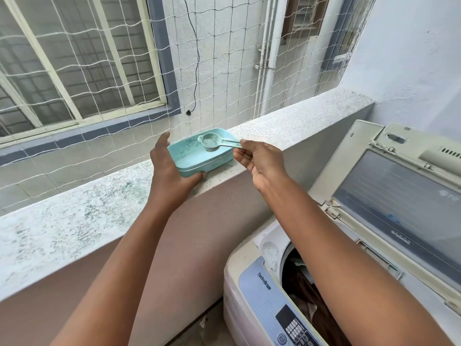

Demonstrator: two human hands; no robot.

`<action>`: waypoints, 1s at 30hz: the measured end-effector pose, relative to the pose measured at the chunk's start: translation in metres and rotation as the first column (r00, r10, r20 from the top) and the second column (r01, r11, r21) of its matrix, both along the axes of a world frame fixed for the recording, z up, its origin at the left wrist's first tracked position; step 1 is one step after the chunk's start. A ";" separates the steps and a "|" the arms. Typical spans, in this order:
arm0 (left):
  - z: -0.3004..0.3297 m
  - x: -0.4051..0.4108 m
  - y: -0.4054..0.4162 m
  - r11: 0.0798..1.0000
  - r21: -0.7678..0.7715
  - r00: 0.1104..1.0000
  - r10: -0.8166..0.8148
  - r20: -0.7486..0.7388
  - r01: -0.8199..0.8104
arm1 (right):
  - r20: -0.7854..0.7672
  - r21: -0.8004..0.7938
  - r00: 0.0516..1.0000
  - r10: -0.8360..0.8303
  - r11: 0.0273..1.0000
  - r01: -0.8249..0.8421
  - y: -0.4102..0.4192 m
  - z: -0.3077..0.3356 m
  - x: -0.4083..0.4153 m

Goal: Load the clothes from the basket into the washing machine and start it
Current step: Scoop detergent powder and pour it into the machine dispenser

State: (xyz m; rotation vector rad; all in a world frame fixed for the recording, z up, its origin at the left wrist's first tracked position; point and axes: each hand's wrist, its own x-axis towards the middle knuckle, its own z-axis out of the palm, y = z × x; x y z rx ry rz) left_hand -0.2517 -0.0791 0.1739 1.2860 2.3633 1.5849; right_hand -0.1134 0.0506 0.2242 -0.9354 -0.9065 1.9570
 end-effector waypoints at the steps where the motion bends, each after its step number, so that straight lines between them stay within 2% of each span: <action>1: 0.000 0.000 0.000 1.000 0.005 1.000 0.000 0.009 0.000 | 0.017 0.006 1.000 -0.005 1.000 0.005 0.000 -0.002 -0.001; 6: 0.002 0.003 -0.001 1.000 0.013 0.999 0.008 0.040 -0.009 | 0.036 0.008 0.999 -0.011 1.000 0.011 0.002 -0.007 0.000; 12: 0.003 0.004 -0.002 1.000 0.001 1.000 0.017 0.003 -0.017 | 0.042 0.010 0.999 -0.006 1.000 0.006 0.003 -0.005 -0.001; 17: 0.006 0.016 -0.005 0.997 0.077 0.954 0.030 -0.298 -0.007 | -0.027 -0.002 0.999 -0.024 1.000 0.024 0.007 0.002 0.008; 19: 0.011 0.028 -0.005 0.994 0.113 0.930 0.029 -0.367 0.013 | -0.048 -0.001 0.998 -0.035 0.999 0.035 0.011 0.005 0.014; 24: 0.035 0.061 0.004 0.963 0.209 0.899 -0.066 -0.433 0.171 | -0.122 -0.035 0.987 -0.103 0.994 0.100 0.027 0.010 0.041; 30: 0.049 0.101 0.037 0.896 0.257 0.895 -0.257 -0.363 0.362 | -0.133 -0.059 0.964 -0.232 0.972 0.226 0.047 -0.001 0.089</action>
